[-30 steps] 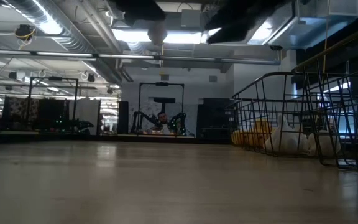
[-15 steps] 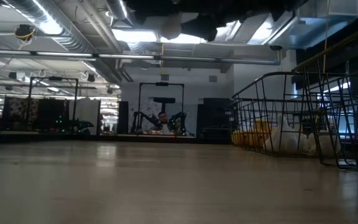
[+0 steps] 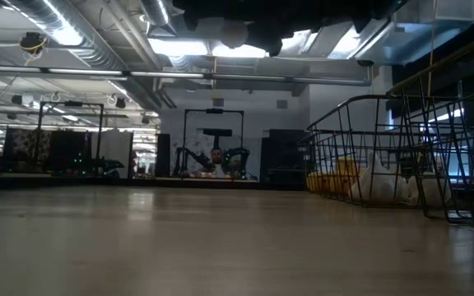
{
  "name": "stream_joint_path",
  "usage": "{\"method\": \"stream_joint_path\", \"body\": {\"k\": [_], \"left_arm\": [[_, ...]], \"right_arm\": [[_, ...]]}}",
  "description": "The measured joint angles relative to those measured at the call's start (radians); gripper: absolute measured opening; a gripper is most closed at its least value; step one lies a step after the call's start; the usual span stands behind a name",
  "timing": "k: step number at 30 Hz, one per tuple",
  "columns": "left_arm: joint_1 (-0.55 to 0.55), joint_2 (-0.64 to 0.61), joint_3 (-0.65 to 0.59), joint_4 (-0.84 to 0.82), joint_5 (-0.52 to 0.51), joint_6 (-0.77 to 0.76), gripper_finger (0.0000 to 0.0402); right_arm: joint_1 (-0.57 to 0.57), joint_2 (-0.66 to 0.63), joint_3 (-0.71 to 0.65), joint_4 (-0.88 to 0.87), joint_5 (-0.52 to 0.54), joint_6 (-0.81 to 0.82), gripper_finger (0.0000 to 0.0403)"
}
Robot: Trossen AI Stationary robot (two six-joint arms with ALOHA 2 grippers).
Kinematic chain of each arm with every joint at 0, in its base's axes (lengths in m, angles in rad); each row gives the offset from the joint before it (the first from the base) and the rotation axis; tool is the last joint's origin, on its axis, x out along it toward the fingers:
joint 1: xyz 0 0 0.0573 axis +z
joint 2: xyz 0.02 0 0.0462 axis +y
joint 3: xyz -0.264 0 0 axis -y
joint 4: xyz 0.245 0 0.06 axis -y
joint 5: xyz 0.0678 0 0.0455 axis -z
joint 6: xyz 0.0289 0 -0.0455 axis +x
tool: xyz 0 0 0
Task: Sort produce into baskets
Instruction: Put the white garlic into the middle wire basket
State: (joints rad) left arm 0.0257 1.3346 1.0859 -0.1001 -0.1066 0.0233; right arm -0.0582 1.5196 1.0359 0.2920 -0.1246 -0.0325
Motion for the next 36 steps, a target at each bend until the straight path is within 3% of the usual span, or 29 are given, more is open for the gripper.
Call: {"method": "stream_joint_path", "body": {"k": [8, 12, 24, 36], "left_arm": [[0.0, 0.0, 0.0, 0.002, 0.0, -0.001, 0.0034], [0.0, 0.0, 0.0, 0.002, -0.002, -0.001, 0.0039], [-0.014, -0.018, 0.0, -0.025, -0.006, -0.021, 0.0166], [-0.013, -0.058, 0.0, -0.221, -0.007, -0.053, 0.0187]], "right_arm": [[-0.001, 0.0, 0.0, -0.003, 0.0, -0.026, 0.0142], [-0.001, 0.0, 0.0, -0.004, 0.0, -0.027, 0.0106], [-0.001, -0.022, 0.0, -0.053, 0.014, -0.066, 0.0118], [-0.001, -0.258, 0.0, -0.547, 0.204, -0.052, 0.0119]]}}
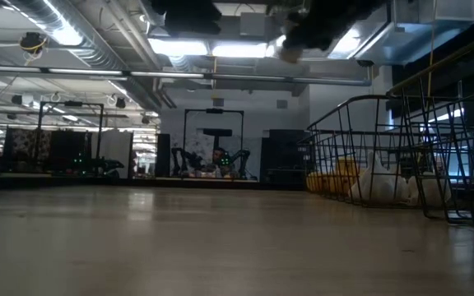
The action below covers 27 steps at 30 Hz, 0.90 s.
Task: Sort produce into baskets
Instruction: Put the white garlic into the middle wire basket
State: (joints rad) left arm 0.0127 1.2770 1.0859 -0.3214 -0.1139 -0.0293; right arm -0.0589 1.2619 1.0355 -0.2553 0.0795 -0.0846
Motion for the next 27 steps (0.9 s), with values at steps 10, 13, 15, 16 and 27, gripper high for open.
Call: {"method": "stream_joint_path", "body": {"k": [10, 13, 15, 16, 27], "left_arm": [[0.0, 0.0, 0.0, -0.013, 0.0, -0.008, 0.0187], [0.0, 0.0, 0.0, -0.012, 0.0, -0.009, 0.0187], [0.0, 0.0, 0.0, -0.012, 0.0, -0.009, 0.0187], [0.0, 0.0, 0.0, -0.012, 0.0, -0.009, 0.0187], [0.001, 0.0, 0.0, -0.013, 0.0, -0.017, 0.0187]], "right_arm": [[0.0, -0.11, 0.0, -0.441, 0.015, 0.167, 0.012], [0.0, -0.109, 0.0, -0.518, 0.015, 0.21, 0.012], [0.0, -0.105, -0.007, -0.531, 0.016, 0.225, 0.012], [0.0, -0.104, -0.018, -0.533, 0.016, 0.235, 0.012], [0.0, -0.103, -0.159, -0.542, -0.028, 0.365, 0.012]]}}
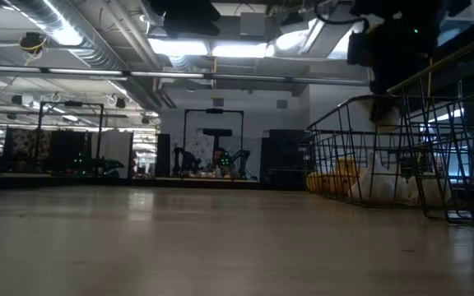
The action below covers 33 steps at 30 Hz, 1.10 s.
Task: Sort produce into baskets
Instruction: Put the white garlic into the middle wire basket
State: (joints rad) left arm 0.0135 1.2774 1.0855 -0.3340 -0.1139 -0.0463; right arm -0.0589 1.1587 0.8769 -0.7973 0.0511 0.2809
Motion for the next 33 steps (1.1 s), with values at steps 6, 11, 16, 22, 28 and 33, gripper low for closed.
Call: {"method": "stream_joint_path", "body": {"k": [6, 11, 16, 22, 28, 33], "left_arm": [[0.0, 0.0, 0.0, 0.0, 0.0, 0.0, 0.0187], [0.0, 0.0, 0.0, 0.0, 0.0, 0.0, 0.0187], [0.0, 0.0, 0.0, 0.0, 0.0, 0.001, 0.0187], [0.0, 0.0, 0.0, 0.0, 0.0, 0.014, 0.0187], [0.0, 0.0, 0.0, 0.0, 0.0, 0.021, 0.0187], [0.0, 0.0, 0.0, 0.0, 0.0, 0.021, 0.0187]], "right_arm": [[0.0, 0.0, -0.054, -0.034, -0.018, 0.064, 0.012], [0.0, 0.0, -0.088, -0.102, -0.008, 0.123, 0.012], [0.0, 0.0, -0.143, -0.117, 0.01, 0.162, 0.012], [0.0, 0.0, -0.227, -0.092, 0.009, 0.206, 0.012], [0.0, 0.001, -0.277, -0.013, 0.011, 0.209, 0.012], [0.0, 0.001, -0.278, -0.005, 0.045, 0.211, 0.012]]}}
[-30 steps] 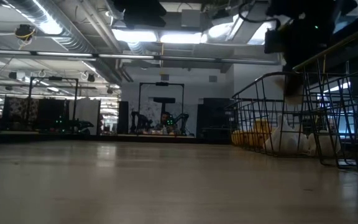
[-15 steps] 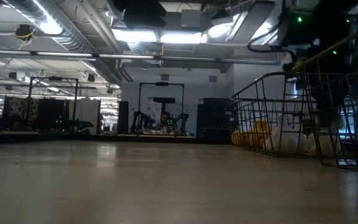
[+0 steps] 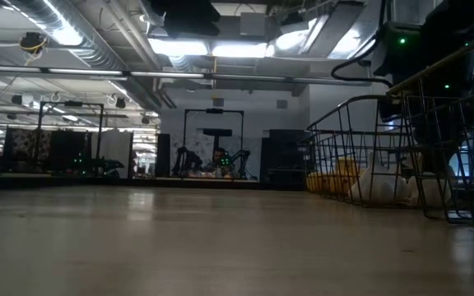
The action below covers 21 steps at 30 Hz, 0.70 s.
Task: Sort produce into baskets
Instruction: Put the white garlic into the middle wire basket
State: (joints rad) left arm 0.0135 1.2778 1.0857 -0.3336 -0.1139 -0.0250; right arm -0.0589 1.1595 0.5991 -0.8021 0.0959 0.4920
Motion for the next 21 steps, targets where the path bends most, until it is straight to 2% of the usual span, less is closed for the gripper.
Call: {"method": "stream_joint_path", "body": {"k": [11, 21], "left_arm": [[0.0, 0.0, 0.0, 0.0, 0.0, 0.0, 0.0187], [0.0, 0.0, 0.0, 0.0, 0.0, -0.001, 0.0187]], "right_arm": [[0.0, 0.003, 0.0, -0.014, -0.001, 0.03, 0.0124], [0.0, 0.003, 0.0, -0.006, 0.011, 0.023, 0.0213]]}}
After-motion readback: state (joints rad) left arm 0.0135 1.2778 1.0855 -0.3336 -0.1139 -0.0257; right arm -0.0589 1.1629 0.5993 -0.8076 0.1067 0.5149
